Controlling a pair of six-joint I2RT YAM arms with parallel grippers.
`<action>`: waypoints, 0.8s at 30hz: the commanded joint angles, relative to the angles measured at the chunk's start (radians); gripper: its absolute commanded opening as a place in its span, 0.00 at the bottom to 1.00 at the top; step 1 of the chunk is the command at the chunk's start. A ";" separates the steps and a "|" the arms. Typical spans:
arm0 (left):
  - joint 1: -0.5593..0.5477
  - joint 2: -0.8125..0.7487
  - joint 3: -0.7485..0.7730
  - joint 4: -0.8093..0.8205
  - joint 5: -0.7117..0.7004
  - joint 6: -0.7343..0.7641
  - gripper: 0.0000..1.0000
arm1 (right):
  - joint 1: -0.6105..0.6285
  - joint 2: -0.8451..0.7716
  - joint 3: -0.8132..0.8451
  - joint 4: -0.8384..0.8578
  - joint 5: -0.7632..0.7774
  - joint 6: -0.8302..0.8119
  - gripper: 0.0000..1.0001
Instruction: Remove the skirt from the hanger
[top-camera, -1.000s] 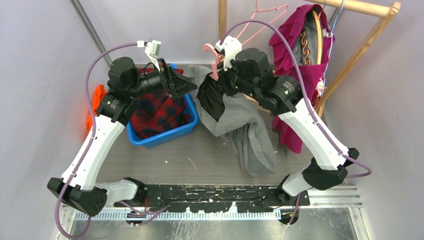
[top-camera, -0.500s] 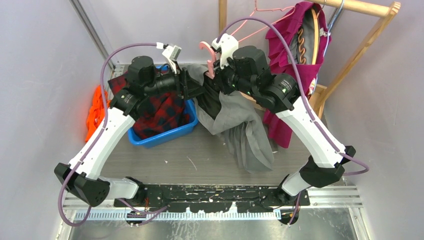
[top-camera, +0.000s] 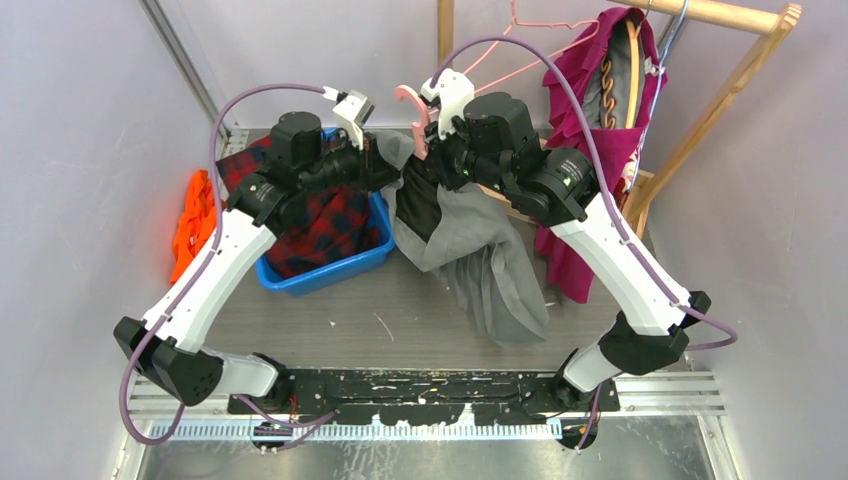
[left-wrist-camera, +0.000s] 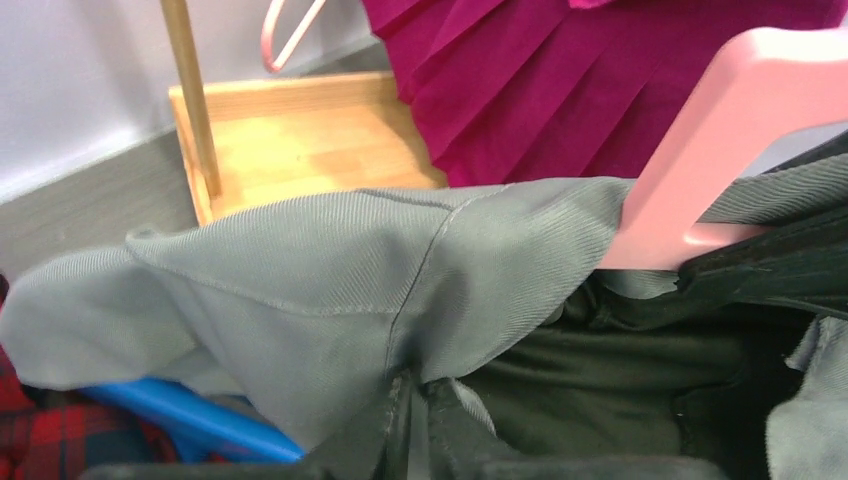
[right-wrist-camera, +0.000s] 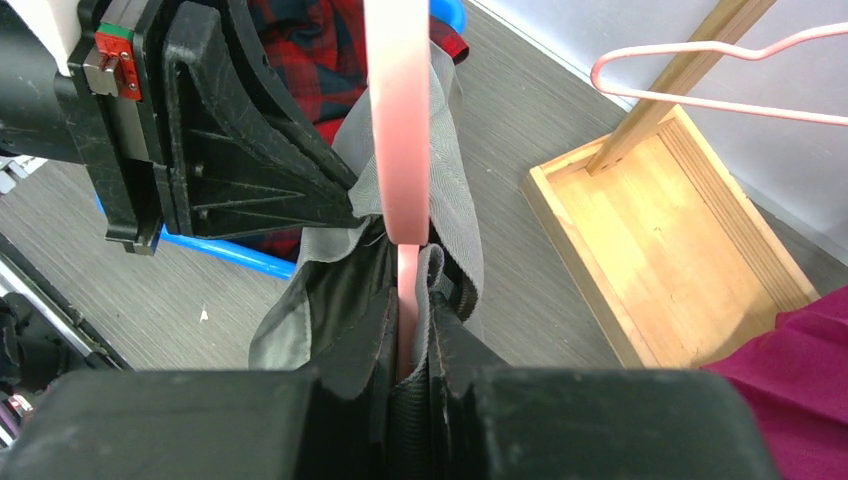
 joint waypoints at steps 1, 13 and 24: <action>-0.004 -0.014 0.084 -0.047 -0.039 0.043 0.28 | 0.005 -0.035 0.052 0.082 0.002 -0.025 0.01; -0.017 -0.129 0.002 0.012 0.066 0.020 0.74 | 0.005 -0.019 0.057 0.092 0.002 -0.031 0.01; -0.047 -0.080 -0.017 0.024 -0.095 0.045 0.73 | 0.011 -0.018 0.062 0.099 -0.007 -0.014 0.01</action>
